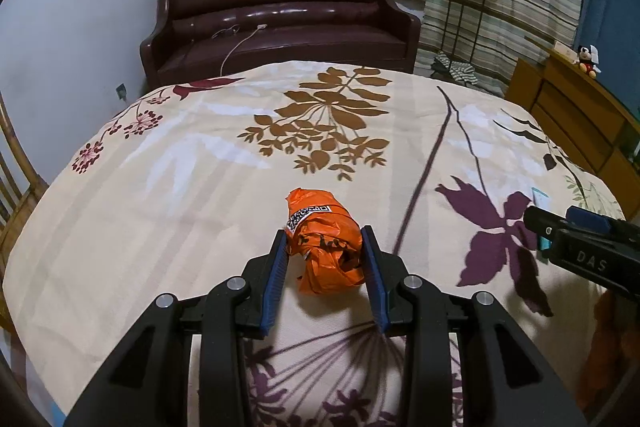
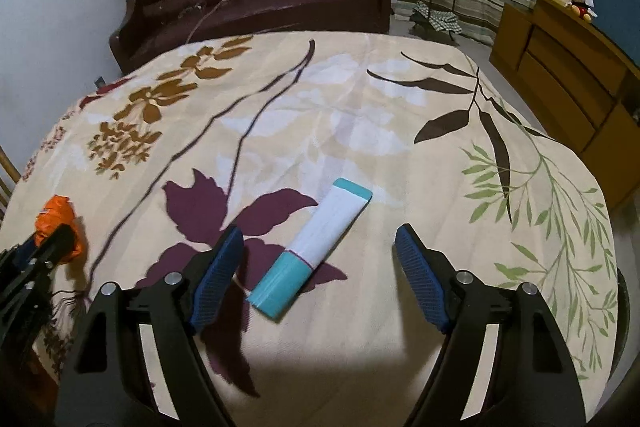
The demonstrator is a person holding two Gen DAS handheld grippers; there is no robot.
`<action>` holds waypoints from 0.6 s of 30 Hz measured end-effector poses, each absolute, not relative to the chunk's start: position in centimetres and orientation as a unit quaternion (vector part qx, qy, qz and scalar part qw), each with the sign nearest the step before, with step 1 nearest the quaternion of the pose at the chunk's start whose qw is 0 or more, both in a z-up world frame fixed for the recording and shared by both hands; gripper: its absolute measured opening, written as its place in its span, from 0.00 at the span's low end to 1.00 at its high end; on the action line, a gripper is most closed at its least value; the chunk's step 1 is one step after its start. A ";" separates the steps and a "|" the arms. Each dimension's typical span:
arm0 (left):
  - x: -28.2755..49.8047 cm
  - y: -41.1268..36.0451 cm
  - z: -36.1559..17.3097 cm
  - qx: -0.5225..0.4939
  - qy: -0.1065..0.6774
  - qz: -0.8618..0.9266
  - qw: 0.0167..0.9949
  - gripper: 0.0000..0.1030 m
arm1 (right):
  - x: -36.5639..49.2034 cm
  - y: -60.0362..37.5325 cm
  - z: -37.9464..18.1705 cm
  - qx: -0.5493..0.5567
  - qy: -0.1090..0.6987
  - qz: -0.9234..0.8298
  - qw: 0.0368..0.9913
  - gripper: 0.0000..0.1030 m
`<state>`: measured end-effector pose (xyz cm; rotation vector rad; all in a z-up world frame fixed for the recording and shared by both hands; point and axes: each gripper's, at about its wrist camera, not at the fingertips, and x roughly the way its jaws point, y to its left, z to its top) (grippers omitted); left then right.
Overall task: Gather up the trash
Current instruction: 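Grasp the white-and-teal tube with the right tool while the left tool holds the orange bundle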
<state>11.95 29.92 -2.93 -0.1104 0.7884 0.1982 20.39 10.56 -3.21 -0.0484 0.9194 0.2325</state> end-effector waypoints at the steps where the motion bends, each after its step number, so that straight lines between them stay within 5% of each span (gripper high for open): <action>1: 12.0 30.1 -3.0 -0.055 0.384 0.096 0.917 0.36 | 20.6 10.5 -3.4 -0.024 0.447 0.109 0.888 0.68; 6: 12.1 30.4 -3.3 -0.064 0.388 0.094 0.915 0.36 | 20.6 10.4 -3.6 -0.033 0.446 0.101 0.889 0.55; 14: 12.1 29.9 -3.3 -0.061 0.387 0.092 0.916 0.36 | 19.6 9.0 -3.6 -0.037 0.434 0.101 0.894 0.20; 18: 11.9 29.2 -3.1 -0.057 0.386 0.092 0.916 0.36 | 19.0 7.8 -3.5 -0.021 0.436 0.111 0.893 0.16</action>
